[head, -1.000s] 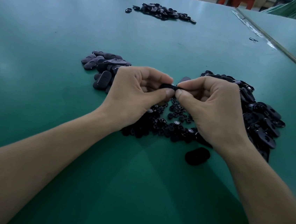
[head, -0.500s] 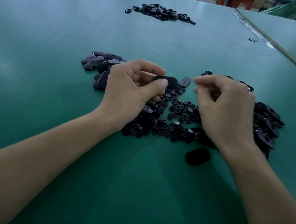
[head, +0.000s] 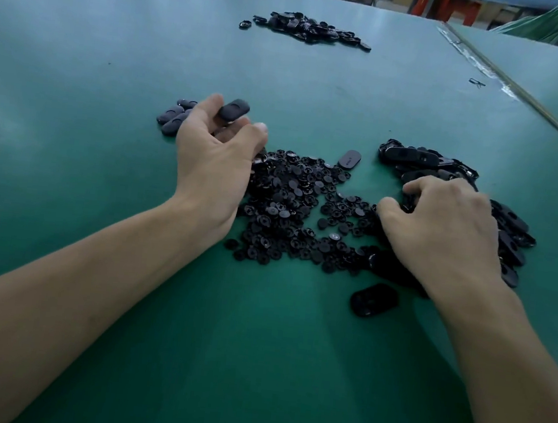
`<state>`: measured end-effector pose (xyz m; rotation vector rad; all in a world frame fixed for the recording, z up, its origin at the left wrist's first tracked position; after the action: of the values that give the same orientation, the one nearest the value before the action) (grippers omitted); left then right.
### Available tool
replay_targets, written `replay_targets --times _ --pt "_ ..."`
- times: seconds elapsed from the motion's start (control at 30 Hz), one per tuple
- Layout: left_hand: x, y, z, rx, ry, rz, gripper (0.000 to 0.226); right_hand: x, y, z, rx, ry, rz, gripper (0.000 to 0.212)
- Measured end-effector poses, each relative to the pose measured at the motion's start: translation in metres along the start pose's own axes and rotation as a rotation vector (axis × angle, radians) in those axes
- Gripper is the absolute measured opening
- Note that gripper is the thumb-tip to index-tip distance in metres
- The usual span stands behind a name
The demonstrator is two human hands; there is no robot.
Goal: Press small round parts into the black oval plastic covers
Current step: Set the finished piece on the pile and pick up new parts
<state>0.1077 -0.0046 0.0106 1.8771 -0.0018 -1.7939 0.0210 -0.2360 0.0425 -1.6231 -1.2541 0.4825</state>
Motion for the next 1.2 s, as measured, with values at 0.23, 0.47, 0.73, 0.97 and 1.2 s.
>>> replay_targets --times 0.23,0.47,0.73,0.97,1.2 --pt "0.007 -0.005 -0.007 0.01 -0.05 -0.072 0.049 0.005 -0.004 0.002 -0.012 -0.031 -0.073 0.025" --pt "0.001 0.0 0.001 0.044 0.022 -0.15 0.101 0.004 -0.011 0.002 -0.079 0.002 -0.187 0.018" --pt "-0.012 0.008 0.016 0.153 0.252 -0.218 0.059 0.015 -0.014 -0.001 -0.165 -0.078 -0.379 0.026" --pt "-0.013 0.024 0.039 0.419 0.355 -0.275 0.022 0.026 -0.009 0.002 -0.076 0.011 -0.9 0.014" --pt "-0.006 0.029 0.042 0.508 0.344 -0.345 0.018 0.036 -0.001 0.008 0.057 0.055 -1.173 0.019"
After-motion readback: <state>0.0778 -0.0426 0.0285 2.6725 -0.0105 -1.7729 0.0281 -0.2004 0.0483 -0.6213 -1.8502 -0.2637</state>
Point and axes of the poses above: each hand's wrist, its own z-axis away from the middle knuckle, its own y-axis out of the palm, x = y × z, the point moved 7 cm from there along -z, towards the middle knuckle, and after that the axes turned 14 degrees about -x, right-handed, at the moved point
